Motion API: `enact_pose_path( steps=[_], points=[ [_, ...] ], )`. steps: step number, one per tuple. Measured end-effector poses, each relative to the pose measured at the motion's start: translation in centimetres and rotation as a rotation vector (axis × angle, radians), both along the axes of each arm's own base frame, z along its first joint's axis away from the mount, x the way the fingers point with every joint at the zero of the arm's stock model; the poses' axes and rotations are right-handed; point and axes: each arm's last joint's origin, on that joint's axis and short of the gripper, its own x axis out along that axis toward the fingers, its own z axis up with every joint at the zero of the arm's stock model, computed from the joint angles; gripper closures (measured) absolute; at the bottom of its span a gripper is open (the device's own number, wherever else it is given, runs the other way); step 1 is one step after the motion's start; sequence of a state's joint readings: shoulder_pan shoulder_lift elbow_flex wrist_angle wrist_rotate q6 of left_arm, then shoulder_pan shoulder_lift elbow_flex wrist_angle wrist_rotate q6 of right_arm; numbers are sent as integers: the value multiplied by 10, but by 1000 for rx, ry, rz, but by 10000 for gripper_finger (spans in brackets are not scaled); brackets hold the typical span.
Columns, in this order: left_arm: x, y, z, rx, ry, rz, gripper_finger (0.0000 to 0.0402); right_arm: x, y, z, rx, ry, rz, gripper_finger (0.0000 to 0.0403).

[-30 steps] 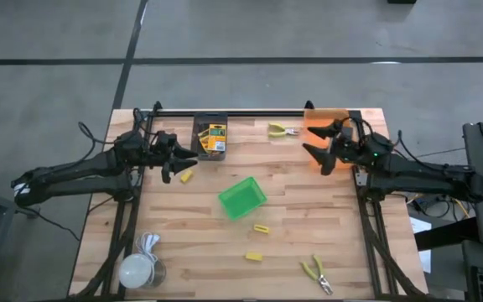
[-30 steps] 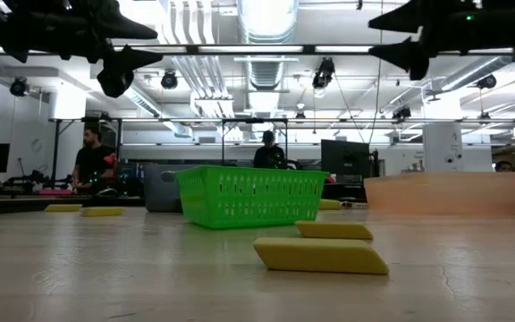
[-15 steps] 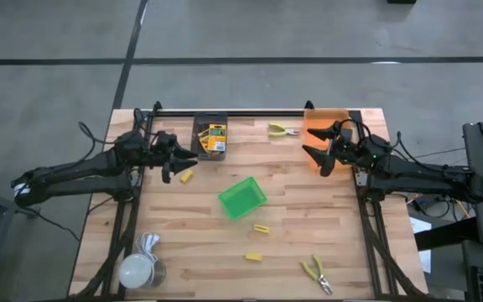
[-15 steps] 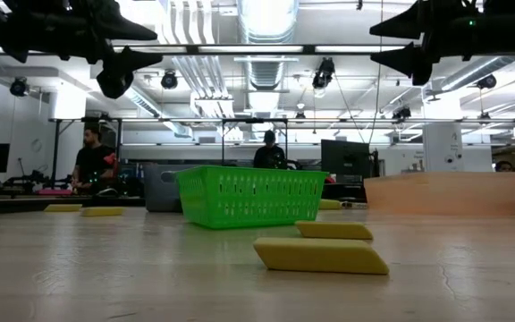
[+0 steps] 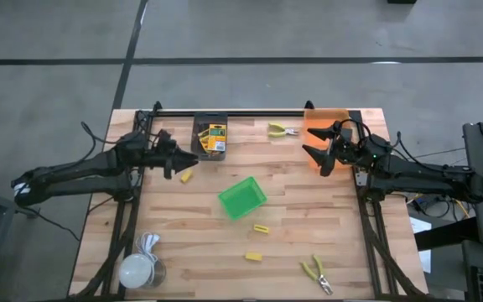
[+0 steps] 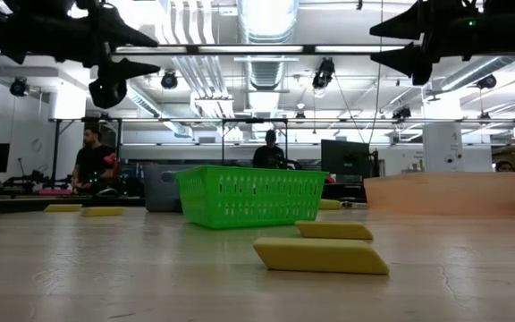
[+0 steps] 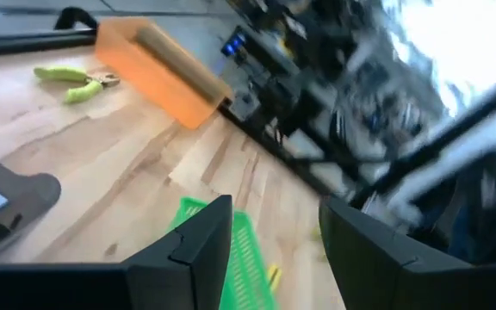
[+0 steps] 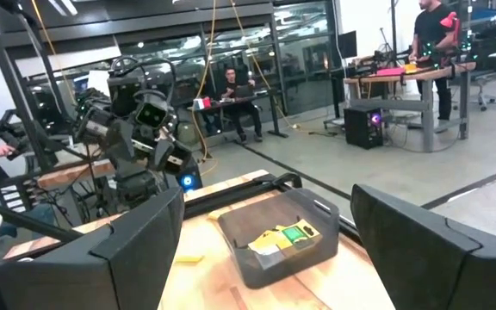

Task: Pick & Place School Supplies
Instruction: Put the yellow eraser into the green bin

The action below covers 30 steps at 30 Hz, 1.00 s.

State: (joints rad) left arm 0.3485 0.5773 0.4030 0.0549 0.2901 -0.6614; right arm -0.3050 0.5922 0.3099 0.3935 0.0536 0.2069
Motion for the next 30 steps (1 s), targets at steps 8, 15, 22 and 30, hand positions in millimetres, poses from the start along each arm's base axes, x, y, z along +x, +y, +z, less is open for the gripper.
enact_pose_path(
  steps=[8, 15, 22, 30],
  points=[
    [4, 2, -1, -198, -10, 48, 220, 0, 0, 0, 2, -1, 0, 76],
    [1, 2, -3, -207, 12, 72, 220, 0, 0, 0, 1, -1, 0, 76],
    [0, 1, -5, -219, 36, 76, 220, 0, 0, 0, 2, -1, 0, 76],
    [0, 3, -6, -218, 42, 128, 220, 0, 0, 0, 2, 0, 0, 76]
  ],
)
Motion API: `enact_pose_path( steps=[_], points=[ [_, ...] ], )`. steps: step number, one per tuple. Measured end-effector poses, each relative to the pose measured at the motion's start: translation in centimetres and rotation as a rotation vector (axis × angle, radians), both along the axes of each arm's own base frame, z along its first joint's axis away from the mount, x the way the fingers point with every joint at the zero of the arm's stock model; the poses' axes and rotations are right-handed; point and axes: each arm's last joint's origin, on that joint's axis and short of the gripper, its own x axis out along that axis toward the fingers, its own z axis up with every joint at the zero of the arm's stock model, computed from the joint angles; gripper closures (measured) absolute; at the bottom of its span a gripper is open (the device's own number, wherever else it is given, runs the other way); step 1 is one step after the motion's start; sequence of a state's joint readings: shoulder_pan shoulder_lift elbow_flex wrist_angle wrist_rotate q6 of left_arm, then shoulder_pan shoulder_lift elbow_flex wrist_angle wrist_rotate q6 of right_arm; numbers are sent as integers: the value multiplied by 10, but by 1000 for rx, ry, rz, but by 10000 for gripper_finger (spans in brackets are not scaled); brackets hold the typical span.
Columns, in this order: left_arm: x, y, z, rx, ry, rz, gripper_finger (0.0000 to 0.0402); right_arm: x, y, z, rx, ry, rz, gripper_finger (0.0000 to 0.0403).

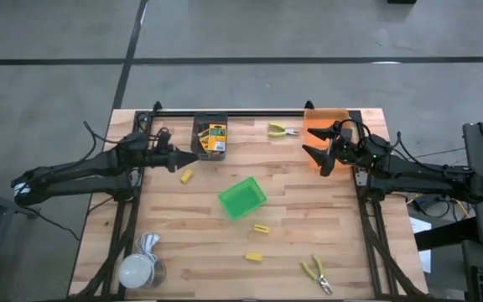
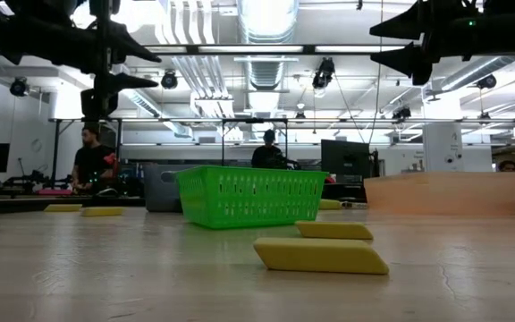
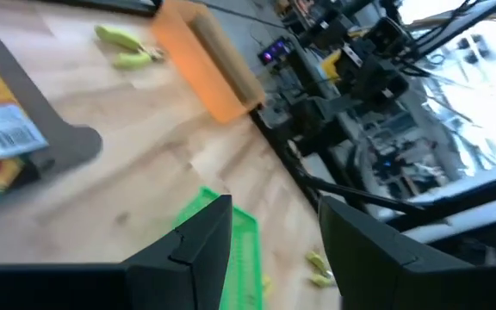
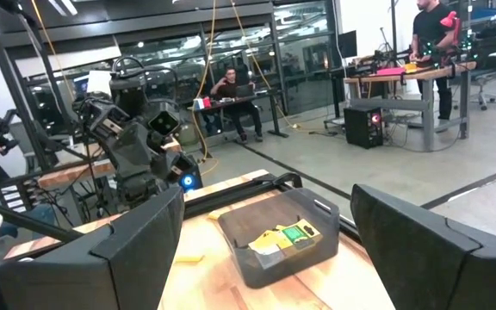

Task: Pick & Place School Supplies
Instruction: Put the yellow eraser into the green bin

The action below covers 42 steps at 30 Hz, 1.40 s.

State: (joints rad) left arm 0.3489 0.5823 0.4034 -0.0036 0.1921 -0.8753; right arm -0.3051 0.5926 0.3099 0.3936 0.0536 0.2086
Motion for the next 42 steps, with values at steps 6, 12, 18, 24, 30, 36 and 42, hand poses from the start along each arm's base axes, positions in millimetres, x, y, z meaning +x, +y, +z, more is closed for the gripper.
enact_pose_path(
  steps=[6, 12, 18, 24, 30, 36, 42],
  points=[
    [0, 1, -5, 26, 60, 18, 220, 0, 0, 0, 0, 0, 0, 76],
    [-4, 0, -7, -53, 202, 34, 220, 0, 0, 0, 0, 0, 0, 76],
    [-15, 0, 17, -59, 359, 157, 220, 0, 0, 0, 0, 0, 0, 76],
    [-19, 2, 45, -81, 548, 263, 220, 0, 0, 0, 0, 0, 0, 76],
    [-11, 7, 59, -129, 745, 270, 220, 0, 0, 0, 0, 0, 0, 76],
    [1, 16, 64, -185, 883, 280, 220, 0, 0, 0, 0, 0, 0, 76],
    [6, 31, 56, -304, 916, 204, 220, 0, 0, 0, 0, 0, 0, 76]
  ],
)
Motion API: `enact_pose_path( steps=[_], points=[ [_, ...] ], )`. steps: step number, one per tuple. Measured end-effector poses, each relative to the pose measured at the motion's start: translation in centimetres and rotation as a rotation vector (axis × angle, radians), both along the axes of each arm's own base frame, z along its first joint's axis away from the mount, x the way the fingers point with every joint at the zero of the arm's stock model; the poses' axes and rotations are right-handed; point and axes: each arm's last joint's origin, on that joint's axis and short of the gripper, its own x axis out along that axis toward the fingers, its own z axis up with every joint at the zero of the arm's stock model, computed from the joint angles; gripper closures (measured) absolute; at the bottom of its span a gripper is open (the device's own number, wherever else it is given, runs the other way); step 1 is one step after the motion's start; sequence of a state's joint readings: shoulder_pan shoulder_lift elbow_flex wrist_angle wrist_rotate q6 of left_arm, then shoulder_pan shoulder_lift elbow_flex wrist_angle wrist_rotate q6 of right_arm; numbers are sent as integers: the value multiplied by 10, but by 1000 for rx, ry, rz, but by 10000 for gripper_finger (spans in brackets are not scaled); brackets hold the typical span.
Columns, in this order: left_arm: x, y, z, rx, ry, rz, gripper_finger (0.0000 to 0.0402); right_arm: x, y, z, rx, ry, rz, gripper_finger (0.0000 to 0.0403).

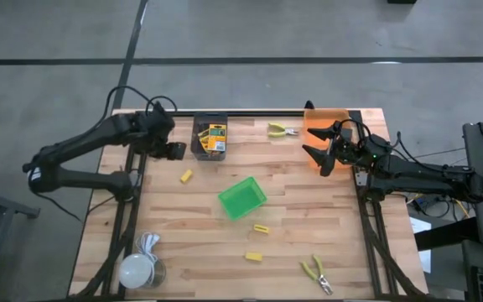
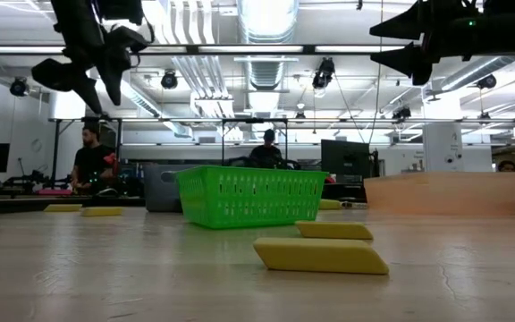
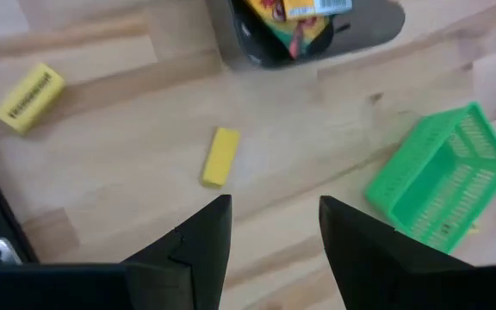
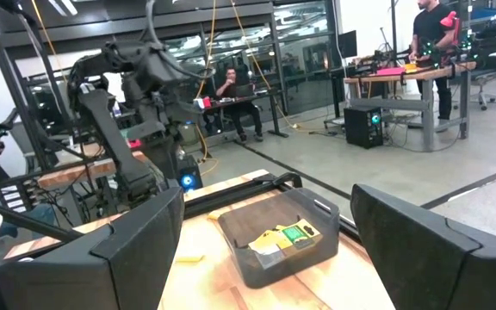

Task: Pick & Place School Supplies
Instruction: Put the yellow eraser into the green bin

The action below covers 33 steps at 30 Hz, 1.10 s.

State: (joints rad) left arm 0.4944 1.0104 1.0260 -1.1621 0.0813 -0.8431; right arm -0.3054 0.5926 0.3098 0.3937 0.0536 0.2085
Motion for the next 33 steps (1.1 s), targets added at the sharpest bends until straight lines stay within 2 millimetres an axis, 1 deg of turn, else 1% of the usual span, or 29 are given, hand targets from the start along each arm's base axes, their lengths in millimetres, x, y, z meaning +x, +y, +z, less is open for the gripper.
enact_pose_path(
  steps=[4, 9, 13, 17, 23, 29, 33],
  points=[
    [-2, 9, -3, -40, -13, -10, 220, 0, 0, 0, 0, 0, 0, 76],
    [-8, 18, -3, -40, -21, 12, 220, 0, 0, 0, 0, 0, 0, 76],
    [-13, 25, -8, -87, -31, 16, 220, 0, 0, 0, 0, 0, 0, 76],
    [-14, 33, -18, -137, -19, 35, 220, 0, 0, 0, 0, 0, 0, 76],
    [-13, 45, -35, -202, -30, -2, 220, 0, 0, 0, 0, 0, 0, 76],
    [-9, 60, -46, -207, -4, -5, 220, 0, 0, 0, 0, 0, 0, 76],
    [-9, 68, -55, -201, 64, 15, 220, 0, 0, 0, 0, 0, 0, 76]
  ],
)
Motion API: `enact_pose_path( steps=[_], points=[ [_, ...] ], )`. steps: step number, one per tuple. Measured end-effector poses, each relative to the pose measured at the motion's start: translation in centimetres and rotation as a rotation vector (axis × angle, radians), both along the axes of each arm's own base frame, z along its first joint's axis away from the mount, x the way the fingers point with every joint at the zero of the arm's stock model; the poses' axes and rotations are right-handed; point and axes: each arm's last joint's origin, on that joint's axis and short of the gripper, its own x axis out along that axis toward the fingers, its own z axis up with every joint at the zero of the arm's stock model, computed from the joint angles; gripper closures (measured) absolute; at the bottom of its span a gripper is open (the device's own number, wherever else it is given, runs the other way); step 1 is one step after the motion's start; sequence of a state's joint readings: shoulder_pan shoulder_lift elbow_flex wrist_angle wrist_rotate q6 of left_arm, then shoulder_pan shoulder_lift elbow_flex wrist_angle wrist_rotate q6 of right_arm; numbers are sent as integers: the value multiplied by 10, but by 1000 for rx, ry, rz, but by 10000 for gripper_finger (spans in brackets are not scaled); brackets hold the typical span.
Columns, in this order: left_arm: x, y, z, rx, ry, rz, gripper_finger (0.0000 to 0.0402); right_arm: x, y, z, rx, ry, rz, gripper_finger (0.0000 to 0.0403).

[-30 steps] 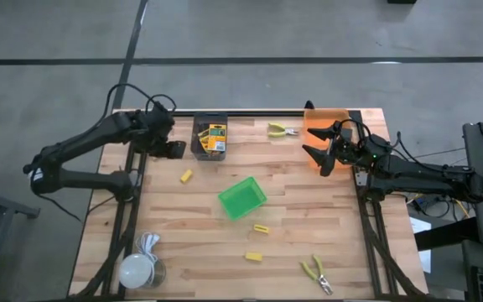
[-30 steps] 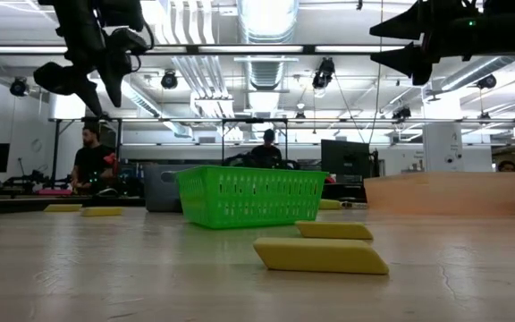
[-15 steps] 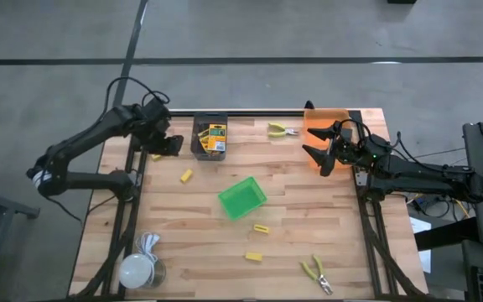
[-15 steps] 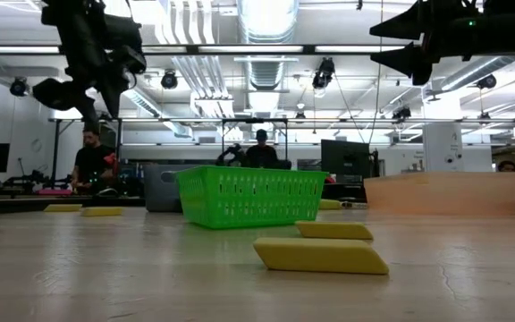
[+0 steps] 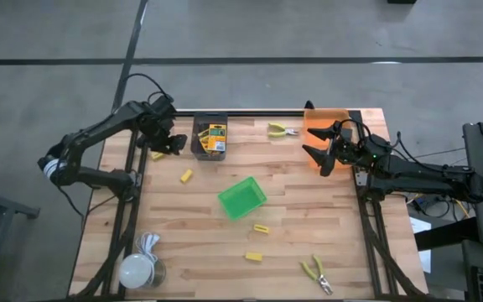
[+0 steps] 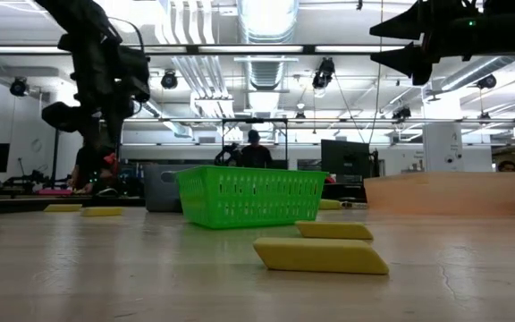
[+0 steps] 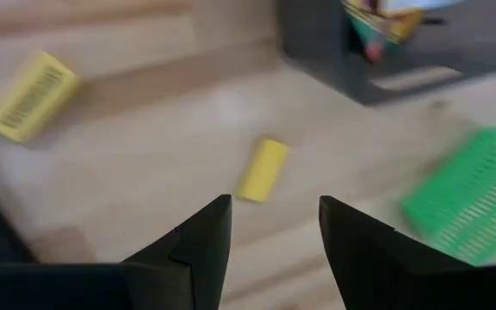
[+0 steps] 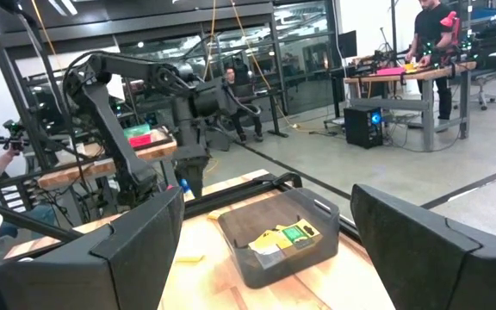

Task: Pick & Place School Supplies
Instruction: Put the yellow eraser into the green bin

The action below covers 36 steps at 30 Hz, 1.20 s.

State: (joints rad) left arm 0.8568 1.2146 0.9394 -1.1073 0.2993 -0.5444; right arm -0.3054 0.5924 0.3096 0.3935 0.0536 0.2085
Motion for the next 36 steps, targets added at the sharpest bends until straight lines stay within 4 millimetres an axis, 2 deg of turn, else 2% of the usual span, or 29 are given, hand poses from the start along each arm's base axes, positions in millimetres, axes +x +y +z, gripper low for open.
enact_pose_path(
  steps=[4, 9, 14, 19, 27, 32, 36],
  points=[
    [0, 7, -8, 66, 102, -68, 220, 0, 0, 0, 0, 0, 0, 76],
    [2, 10, -14, 84, 128, -216, 220, 0, 0, 0, 0, 0, 0, 76],
    [-8, 7, -16, 85, 337, -174, 220, 0, 0, 0, 0, -1, 0, 76],
    [-12, 8, -17, 140, 442, -136, 220, 0, 0, 0, 0, 0, 0, 76],
    [-12, 12, -27, 216, 479, -172, 220, 0, 0, 0, 0, 0, 0, 76],
    [-15, 7, -47, 183, 461, -217, 221, 0, 0, 0, 0, 0, 0, 76],
    [-15, 8, -58, 227, 442, -231, 220, 0, 0, 0, 0, 0, 0, 76]
  ],
)
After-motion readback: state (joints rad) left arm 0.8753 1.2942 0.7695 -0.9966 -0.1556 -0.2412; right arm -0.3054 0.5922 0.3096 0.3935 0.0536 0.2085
